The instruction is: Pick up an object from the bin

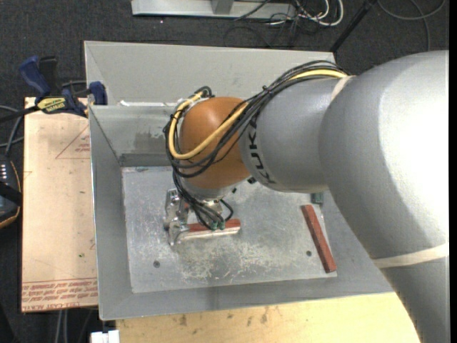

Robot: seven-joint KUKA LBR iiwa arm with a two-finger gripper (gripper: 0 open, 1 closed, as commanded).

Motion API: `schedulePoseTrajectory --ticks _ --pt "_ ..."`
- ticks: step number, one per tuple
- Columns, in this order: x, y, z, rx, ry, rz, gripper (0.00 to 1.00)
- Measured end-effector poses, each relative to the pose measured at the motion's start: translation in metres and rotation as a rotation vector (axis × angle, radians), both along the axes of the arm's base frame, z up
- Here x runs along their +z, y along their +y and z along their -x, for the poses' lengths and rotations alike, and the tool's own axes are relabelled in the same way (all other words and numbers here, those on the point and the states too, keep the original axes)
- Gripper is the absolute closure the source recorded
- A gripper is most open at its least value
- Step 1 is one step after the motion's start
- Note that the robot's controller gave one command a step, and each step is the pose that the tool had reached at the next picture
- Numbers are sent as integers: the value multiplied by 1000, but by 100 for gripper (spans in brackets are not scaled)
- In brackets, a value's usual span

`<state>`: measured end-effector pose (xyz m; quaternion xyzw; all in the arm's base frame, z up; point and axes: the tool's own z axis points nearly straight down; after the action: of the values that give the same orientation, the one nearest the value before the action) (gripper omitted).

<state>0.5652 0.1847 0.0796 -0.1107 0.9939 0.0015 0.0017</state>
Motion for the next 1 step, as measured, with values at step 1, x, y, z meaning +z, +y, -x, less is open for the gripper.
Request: schedulePoseTrajectory --ticks 1 --pt "0 0 0 0 0 0 100"
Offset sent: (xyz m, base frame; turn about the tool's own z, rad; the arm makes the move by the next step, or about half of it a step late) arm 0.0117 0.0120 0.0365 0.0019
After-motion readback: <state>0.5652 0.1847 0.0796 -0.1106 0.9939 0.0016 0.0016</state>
